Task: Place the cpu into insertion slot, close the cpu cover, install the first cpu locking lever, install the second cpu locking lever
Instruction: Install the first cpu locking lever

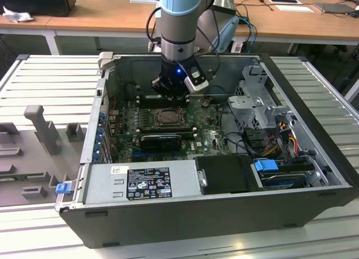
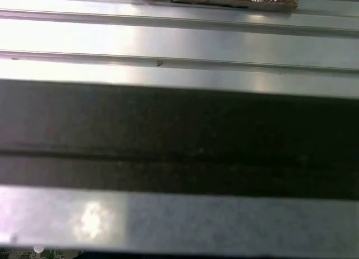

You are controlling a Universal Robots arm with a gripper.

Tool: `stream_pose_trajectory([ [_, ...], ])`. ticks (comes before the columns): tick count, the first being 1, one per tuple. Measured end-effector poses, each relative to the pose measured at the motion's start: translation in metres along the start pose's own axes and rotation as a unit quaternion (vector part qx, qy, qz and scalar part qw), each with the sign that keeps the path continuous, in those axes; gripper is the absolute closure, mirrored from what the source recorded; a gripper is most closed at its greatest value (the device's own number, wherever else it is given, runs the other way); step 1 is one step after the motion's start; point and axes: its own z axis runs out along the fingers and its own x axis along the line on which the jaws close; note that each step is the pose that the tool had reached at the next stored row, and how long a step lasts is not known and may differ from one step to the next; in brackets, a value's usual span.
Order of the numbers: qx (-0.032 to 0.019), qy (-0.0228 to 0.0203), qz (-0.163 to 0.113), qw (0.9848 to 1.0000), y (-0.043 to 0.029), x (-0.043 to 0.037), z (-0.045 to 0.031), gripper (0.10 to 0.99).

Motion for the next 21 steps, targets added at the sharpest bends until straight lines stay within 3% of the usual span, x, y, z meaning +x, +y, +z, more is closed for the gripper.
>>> stream_pose_trajectory([
  [16, 0.0, 0.0, 0.0, 1.0, -0.0049, 0.0002, 0.0013, 0.98],
  [21, 0.0003, 0.0002, 0.0, 1.0, -0.0058, 0.0004, 0.0054, 0.98],
])
